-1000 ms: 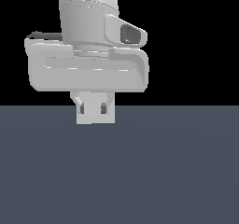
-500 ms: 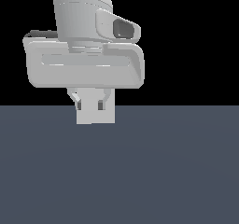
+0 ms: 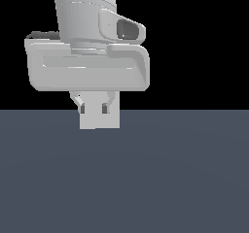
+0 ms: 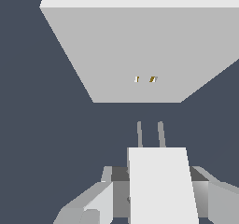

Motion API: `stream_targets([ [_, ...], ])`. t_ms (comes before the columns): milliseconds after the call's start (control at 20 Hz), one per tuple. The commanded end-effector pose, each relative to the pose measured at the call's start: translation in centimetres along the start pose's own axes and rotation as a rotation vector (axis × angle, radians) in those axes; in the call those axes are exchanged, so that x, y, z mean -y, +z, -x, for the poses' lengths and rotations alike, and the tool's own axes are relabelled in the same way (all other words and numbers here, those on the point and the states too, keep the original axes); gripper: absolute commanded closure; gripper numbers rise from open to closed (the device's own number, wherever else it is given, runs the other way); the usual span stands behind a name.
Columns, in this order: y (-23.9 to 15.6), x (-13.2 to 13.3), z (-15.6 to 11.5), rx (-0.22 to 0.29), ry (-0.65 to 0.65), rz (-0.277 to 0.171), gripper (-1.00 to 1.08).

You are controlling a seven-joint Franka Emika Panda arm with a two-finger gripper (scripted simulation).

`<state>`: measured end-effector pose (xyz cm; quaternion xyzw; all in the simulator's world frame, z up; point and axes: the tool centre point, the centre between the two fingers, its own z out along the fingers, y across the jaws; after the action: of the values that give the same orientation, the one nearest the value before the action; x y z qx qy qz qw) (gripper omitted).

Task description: Plug the charger into the wall socket.

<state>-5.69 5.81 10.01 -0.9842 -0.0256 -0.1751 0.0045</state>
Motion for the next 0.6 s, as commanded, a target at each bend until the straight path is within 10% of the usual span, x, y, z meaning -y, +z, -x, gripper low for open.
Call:
stream_targets([
  [0, 0.1, 0.0, -0.2, 0.0, 0.0, 0.0, 1.08],
  [550, 1.2, 0.0, -3.4, 0.0, -0.001, 0.001, 1.08],
])
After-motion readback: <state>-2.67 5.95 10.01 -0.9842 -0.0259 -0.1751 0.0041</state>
